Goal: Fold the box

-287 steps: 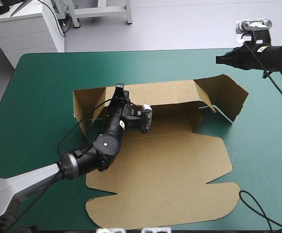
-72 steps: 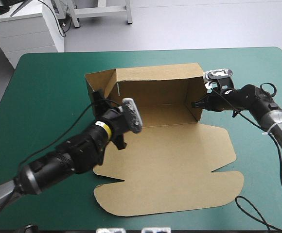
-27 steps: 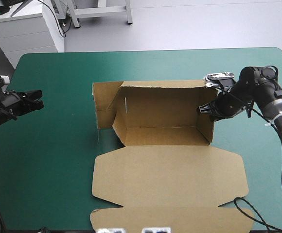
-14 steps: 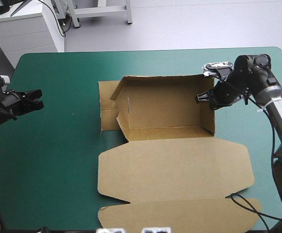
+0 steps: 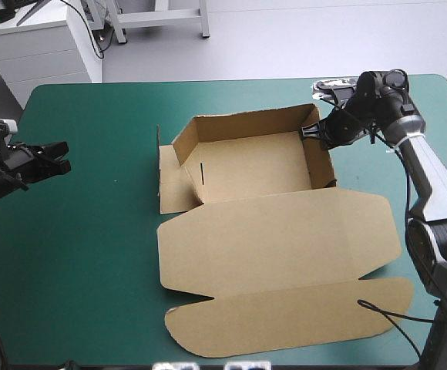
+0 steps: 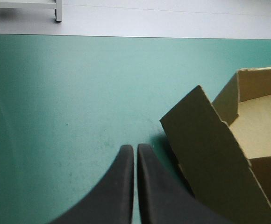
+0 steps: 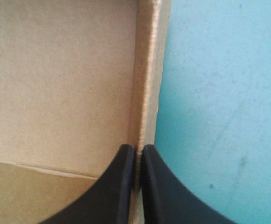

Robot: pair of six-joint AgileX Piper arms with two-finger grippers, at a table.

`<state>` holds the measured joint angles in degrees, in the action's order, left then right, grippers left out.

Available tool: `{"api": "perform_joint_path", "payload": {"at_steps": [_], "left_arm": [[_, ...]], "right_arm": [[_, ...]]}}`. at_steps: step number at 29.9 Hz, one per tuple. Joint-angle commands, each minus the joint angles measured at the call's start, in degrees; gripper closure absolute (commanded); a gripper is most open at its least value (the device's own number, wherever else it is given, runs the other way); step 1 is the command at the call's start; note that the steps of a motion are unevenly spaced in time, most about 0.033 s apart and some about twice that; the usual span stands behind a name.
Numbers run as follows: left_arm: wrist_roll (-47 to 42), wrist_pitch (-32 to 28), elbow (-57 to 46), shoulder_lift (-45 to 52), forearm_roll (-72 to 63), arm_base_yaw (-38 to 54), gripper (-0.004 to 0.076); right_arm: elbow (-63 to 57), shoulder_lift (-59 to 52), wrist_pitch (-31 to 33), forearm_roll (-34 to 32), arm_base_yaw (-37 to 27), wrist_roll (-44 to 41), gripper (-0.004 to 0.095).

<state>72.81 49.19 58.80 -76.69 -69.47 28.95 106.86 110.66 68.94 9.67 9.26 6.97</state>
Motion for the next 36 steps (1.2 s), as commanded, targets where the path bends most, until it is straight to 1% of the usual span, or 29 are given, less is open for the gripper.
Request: {"api": "perform_joint_path", "payload": {"at_steps": [1, 5, 8, 10, 13, 21, 28, 33, 36], "left_arm": [[-0.04, -0.06, 1.62, 1.69, -3.42, -1.29, 0.0716], [-0.04, -0.04, 1.52, 1.69, -3.32, -1.60, 0.0716], [-0.04, -0.04, 1.52, 1.69, -3.32, -1.60, 0.0716], [-0.04, -0.07, 1.52, 1.69, -3.32, -1.60, 0.0716], [-0.04, -0.53, 1.52, 1.69, -3.32, -1.60, 0.0716], [-0.04, -0.66, 1.52, 1.69, -3.32, -1.60, 0.0716], [-0.04, -0.55, 1.52, 1.69, -3.32, -1.60, 0.0716], [-0.04, -0.55, 1.52, 1.69, -3.32, -1.60, 0.0716], [-0.04, -0.55, 1.52, 1.69, -3.32, -1.60, 0.0716]], "right_arm": [[2.26, -0.39, 1.80, 1.59, 0.10, 0.43, 0.0736], [2.66, 0.56, 0.98, 2.06, 0.10, 0.16, 0.0537], [2.76, 0.56, 0.10, 2.65, 0.10, -0.71, 0.0443], [3.16, 0.56, 0.63, 2.65, 0.10, -1.89, 0.0414], [4.05, 0.56, 2.54, 2.51, 0.10, -3.10, 0.0413], [3.12, -0.26, 2.62, 2.35, 0.10, -5.61, 0.0413], [3.12, -0.26, 2.62, 3.06, 0.10, -5.61, 0.0413], [3.12, -0.13, 2.62, 2.07, 0.10, -5.61, 0.0413], [3.12, -0.03, 2.62, 0.04, 0.10, -5.61, 0.0413]]}}
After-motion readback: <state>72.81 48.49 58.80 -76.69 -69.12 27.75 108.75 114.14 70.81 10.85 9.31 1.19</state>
